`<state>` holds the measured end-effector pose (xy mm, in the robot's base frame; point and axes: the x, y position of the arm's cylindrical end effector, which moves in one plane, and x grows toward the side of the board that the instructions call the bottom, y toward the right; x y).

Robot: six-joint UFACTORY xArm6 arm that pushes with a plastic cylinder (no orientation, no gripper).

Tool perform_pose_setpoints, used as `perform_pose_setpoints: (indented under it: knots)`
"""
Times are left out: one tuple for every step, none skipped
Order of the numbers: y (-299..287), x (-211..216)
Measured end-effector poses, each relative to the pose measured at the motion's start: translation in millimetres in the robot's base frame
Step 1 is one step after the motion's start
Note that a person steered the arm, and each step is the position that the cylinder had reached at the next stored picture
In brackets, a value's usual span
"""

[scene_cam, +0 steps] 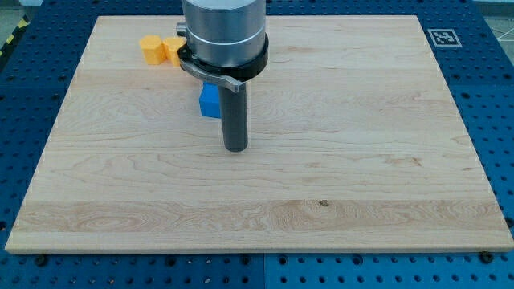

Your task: Move the red star slightly down

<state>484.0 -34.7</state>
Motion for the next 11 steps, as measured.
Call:
perform_pose_setpoints:
  knots:
    - [14, 8]
    - [86, -5]
    - [133, -54]
    - [128, -103]
    - [95, -118]
    - [42, -125]
    - [-4, -135]
    - [-9, -153]
    - [-9, -175]
    - [-21, -187]
    - [-26, -191]
